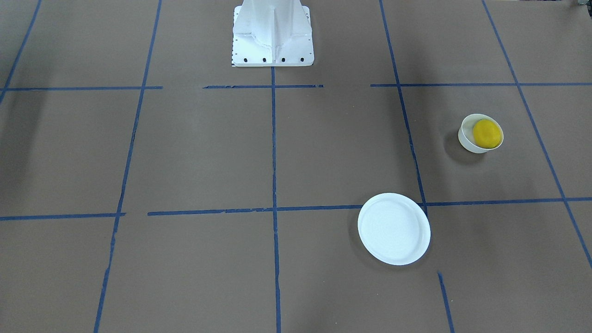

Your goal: Move lemon from plate to bowl

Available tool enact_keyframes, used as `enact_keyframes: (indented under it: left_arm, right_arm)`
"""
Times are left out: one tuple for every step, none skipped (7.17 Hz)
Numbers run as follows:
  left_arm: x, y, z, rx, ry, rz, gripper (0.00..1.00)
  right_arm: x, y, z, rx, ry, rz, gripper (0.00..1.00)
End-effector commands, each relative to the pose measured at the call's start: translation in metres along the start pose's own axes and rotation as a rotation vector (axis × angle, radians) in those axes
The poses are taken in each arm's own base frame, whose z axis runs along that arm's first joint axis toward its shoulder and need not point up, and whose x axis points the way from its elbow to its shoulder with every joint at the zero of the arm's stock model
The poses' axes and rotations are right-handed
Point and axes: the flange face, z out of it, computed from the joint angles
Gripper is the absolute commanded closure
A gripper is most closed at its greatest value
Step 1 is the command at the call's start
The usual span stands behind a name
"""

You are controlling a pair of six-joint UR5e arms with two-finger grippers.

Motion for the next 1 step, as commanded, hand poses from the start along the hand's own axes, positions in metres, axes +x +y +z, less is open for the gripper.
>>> enact_keyframes:
  left_arm:
    - [0.001,-0.0013,-0.0013,0.004,-0.001,0.003,0.0]
  right_arm:
    - [0.0,0.0,0.0,0.0,0.0,0.0,0.0]
